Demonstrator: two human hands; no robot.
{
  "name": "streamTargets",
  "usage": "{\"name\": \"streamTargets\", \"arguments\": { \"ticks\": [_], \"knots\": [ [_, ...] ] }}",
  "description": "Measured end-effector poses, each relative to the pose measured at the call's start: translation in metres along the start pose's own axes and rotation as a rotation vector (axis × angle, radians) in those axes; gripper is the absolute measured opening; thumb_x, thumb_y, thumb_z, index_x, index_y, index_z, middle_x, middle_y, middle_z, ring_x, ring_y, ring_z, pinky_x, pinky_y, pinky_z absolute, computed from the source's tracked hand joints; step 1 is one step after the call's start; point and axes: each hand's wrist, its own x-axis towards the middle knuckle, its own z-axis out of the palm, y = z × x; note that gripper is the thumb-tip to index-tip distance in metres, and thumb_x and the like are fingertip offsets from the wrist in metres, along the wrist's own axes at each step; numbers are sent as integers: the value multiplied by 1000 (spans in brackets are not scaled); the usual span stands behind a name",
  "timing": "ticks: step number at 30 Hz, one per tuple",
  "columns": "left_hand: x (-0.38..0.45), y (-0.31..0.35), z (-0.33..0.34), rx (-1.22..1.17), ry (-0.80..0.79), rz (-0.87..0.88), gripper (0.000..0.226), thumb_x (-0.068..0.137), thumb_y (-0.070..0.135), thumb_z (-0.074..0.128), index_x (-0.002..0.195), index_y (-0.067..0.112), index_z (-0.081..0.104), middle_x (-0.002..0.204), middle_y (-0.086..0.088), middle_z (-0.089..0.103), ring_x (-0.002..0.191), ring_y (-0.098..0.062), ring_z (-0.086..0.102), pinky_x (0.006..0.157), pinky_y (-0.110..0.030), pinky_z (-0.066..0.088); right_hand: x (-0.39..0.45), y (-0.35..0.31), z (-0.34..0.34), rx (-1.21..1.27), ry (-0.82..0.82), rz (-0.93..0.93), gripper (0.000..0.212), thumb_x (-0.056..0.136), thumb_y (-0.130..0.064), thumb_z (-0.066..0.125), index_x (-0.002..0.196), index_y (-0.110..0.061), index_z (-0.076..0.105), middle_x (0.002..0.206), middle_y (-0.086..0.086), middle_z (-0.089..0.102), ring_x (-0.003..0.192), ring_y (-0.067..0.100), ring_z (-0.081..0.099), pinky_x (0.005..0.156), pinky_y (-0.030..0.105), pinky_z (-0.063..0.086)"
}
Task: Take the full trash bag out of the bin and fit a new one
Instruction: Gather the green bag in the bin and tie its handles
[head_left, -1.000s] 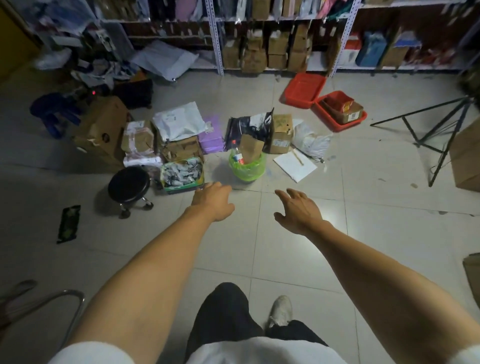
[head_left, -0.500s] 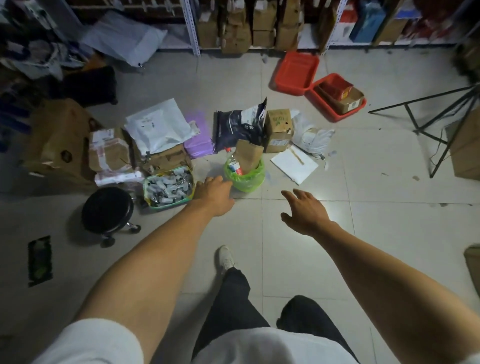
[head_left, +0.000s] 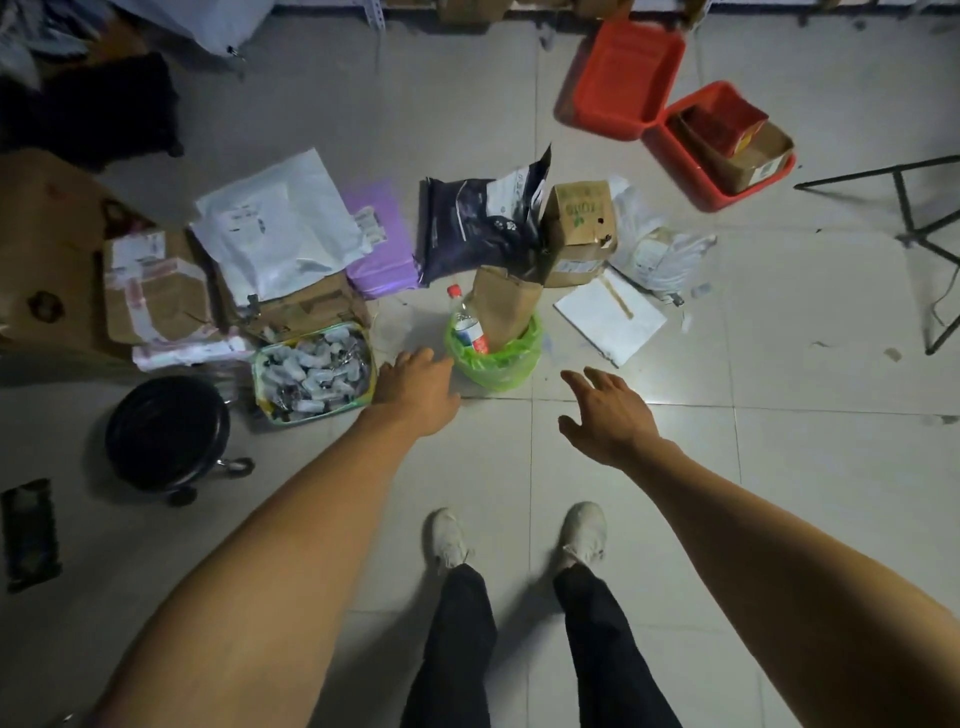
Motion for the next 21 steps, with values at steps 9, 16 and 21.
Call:
{"name": "streamTargets", "arguments": {
  "ticks": [9, 16, 21],
  "knots": [
    [170, 3, 155, -43, 16, -26, 48, 87, 39, 53, 131, 19, 50, 134, -8, 50, 124, -33, 47, 101, -43, 40, 167, 53, 137, 36, 16, 10, 70, 91, -44, 50, 152, -25, 22, 157, 13, 28, 144, 32, 26, 111, 42, 33],
    [296, -12, 264, -47, 168, -9, 55, 85, 36, 57, 136, 21, 45, 146, -11, 38, 126, -36, 43, 102, -46, 42, 284, 87, 255, 47, 137, -60, 72, 93, -47, 49, 154, -25, 18, 160, 13, 23, 144, 33, 25, 113, 42, 31],
    [359, -30, 312, -47, 401, -10, 58, 85, 36, 58, 138, 20, 43, 149, -14, 30, 130, -37, 36, 102, -47, 41, 355, 104, 305, 53, 343, -127, 73, 95, -53, 44, 153, -16, 21, 160, 15, 23, 144, 34, 27, 114, 41, 29]
  ]
}}
